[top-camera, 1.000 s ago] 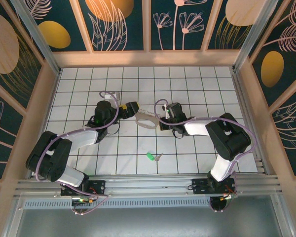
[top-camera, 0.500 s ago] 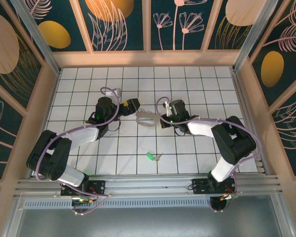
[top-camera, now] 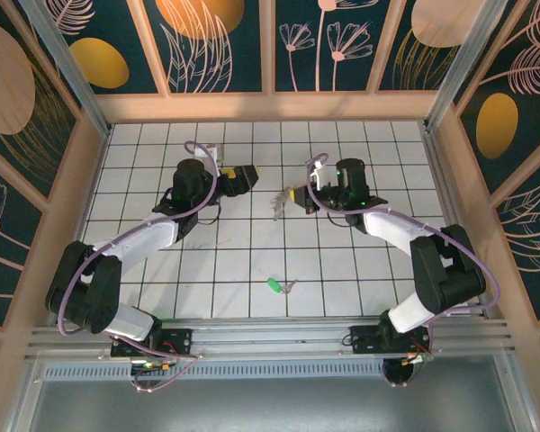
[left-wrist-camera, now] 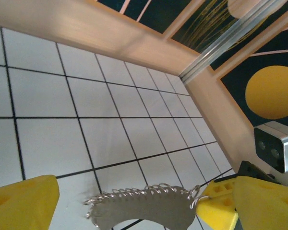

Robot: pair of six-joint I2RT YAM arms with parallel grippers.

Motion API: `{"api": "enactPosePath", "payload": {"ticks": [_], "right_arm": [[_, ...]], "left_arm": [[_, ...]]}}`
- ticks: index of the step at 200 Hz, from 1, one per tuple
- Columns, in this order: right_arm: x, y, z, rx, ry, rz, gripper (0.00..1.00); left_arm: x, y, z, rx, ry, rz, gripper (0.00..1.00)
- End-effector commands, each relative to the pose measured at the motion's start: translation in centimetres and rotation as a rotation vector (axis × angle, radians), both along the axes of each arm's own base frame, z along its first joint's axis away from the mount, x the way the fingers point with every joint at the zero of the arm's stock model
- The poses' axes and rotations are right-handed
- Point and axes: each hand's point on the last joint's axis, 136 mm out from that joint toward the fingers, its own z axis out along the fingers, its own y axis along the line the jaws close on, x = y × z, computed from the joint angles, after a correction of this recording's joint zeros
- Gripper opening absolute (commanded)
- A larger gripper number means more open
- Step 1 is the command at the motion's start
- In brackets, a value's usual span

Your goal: Put the keys on the keyring

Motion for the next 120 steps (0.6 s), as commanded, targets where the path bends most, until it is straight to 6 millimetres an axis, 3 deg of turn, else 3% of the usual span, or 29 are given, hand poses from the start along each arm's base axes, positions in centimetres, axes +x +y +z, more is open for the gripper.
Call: {"api": "enactPosePath", "payload": {"ticks": [1,65,120], "right_arm": [[-1.2,0.9,5.6,0.131,-0.123,0.176,0.0],[-2.1,-0.1,8.4,0.235,-0.135,0.241,0.0],[-2.5,0.3,10.1,0.292,-0.133,0.279,0.0]], "left_arm": [[-0.1,-1.6,1.8,-0.023,-0.054,-0.086,0.88],[-1.3,-4.1,4.5,-0.18,-0.098,-0.253,0.54],[-2.9,-5.3,4.9,-0.205,-0.125,-0.378,0.41]]}}
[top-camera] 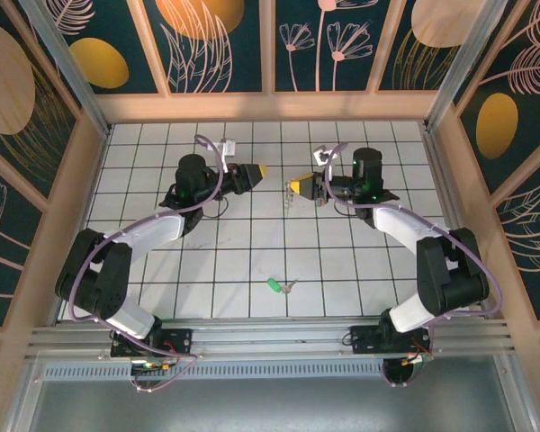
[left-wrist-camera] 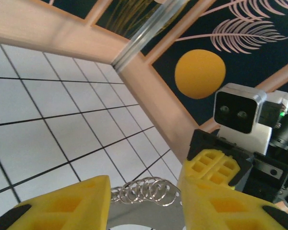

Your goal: Put the keys on the keyring

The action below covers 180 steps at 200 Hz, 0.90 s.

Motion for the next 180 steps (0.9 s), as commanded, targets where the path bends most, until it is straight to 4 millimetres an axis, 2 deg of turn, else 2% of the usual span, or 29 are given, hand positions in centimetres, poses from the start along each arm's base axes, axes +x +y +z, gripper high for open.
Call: {"api": "enactPosePath", "payload": {"ticks": [1,40,79,155,180], "right_arm": [[-0.7,0.3,3.9,0.075,-0.091,0.06,0.0],[-1.0,1.1,3.9,0.092,-0.058,0.107,0.0],[-1.1,2.4,3.5,0.094,-0.033,0.135,0.0],[-1.1,3.8,3.9,0.111,-0.025,0.133,0.0],[-1.2,3.9,4.1,0.118,-0.027,0.128,0.0]], "left_arm": [[-1.1,-1.3,2.3,-0.051,-0.082,-0.101,0.41],[-2.4,-2.0,3.3,-0.077,-0.134,-0.174,0.37],[-3.1,-2.4,3.4,-0.086,-0.146,-0.221,0.31],[-4.1,-2.9,2.7,-0.09,-0.148,-0.272,0.3],[-4.0,-2.9,2.3,-0.087,-0.141,-0.269,0.33]]}}
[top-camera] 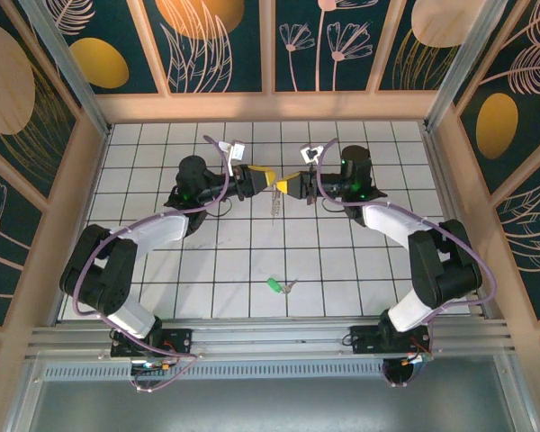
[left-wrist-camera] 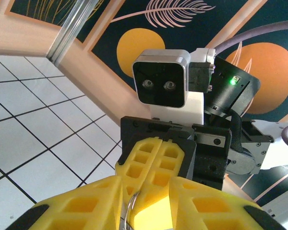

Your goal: Put the keys on the keyring

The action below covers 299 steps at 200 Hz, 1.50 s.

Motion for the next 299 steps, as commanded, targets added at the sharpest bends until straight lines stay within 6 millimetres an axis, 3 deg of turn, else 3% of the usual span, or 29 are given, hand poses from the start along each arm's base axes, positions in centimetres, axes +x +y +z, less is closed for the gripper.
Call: {"api": "enactPosePath", "payload": {"ticks": [1,158,223,261,276,299], "right_arm": [[0.2,0.5,2.6,0.046,-0.083,0.006,0.0],[0.2,0.7,3.1,0.076,-0.081,-0.001,0.0],[0.2,0.9,2.9,0.074,-0.074,0.006,0.0],[0.1,1.3,2.7,0.073,-0.067,0.026,0.0],[0.1,1.3,2.6,0.072,-0.064,0.028,0.0],[0.2,1.3,2.4,0.071,-0.061,0.025,0.0]], "left_arm": [[-0.5,-0.4,0.3,-0.018,-0.028,-0.03,0.34],[-1.6,-0.9,0.1,-0.042,-0.045,-0.068,0.34],[-2.0,-1.2,0.5,-0.058,-0.057,-0.086,0.16],[-2.1,-1.7,0.5,-0.065,-0.066,-0.091,0.1],[-2.1,-1.9,0.6,-0.077,-0.065,-0.087,0.11],[-2.0,-2.1,0.9,-0.104,-0.064,-0.086,0.2]]}}
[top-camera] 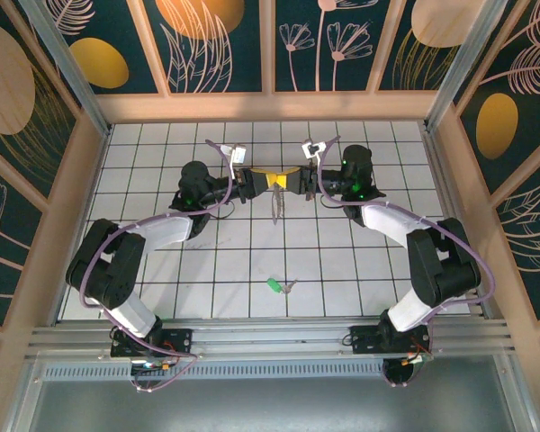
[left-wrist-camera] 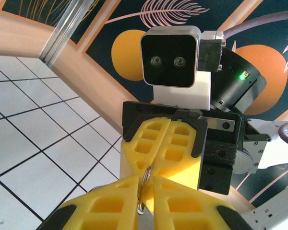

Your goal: Put the keys on the keyring

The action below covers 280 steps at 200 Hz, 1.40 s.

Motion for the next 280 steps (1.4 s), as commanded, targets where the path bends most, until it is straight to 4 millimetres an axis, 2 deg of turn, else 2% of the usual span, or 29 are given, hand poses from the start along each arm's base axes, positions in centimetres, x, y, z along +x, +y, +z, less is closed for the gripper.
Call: {"api": "enactPosePath", "payload": {"ticks": [1,27,81,83,87,122,139,161,181,237,280], "right_arm": [[-0.4,1.0,1.0,0.022,-0.048,0.046,0.0],[-0.3,1.1,1.1,0.028,-0.044,0.042,0.0],[-0.1,1.2,1.1,0.041,-0.033,0.051,0.0],[-0.2,1.3,1.1,0.04,-0.032,0.053,0.0],[-0.2,1.3,1.1,0.04,-0.032,0.054,0.0],[-0.3,1.2,1.0,0.036,-0.031,0.054,0.0],[0.0,1.1,1.0,0.03,-0.027,0.039,0.0],[0.3,0.8,1.1,0.028,-0.025,0.019,0.27],[0.6,0.2,1.3,0.03,-0.025,-0.001,0.37],[0.5,-1.0,1.8,0.037,-0.037,-0.032,0.41],[0.1,-2.1,2.5,0.044,-0.057,-0.048,0.5]], "left_arm": [[-1.7,-1.4,1.7,-0.062,-0.065,-0.067,0.2],[-1.8,-1.5,2.3,-0.103,-0.067,-0.064,0.22],[-2.2,-1.8,2.9,-0.141,-0.082,-0.074,0.13],[-2.0,-1.9,2.1,-0.133,-0.065,-0.072,0.13],[-1.9,-2.0,1.9,-0.134,-0.061,-0.072,0.12],[-1.8,-2.0,2.4,-0.175,-0.065,-0.072,0.0],[-1.6,-1.9,2.5,-0.184,-0.062,-0.065,0.0],[-1.3,-1.8,2.5,-0.188,-0.063,-0.046,0.0],[-1.1,-1.7,2.3,-0.181,-0.064,-0.026,0.0],[-0.9,-1.7,1.8,-0.165,-0.061,-0.012,0.0],[-0.9,-1.8,1.7,-0.159,-0.062,-0.018,0.0]]}}
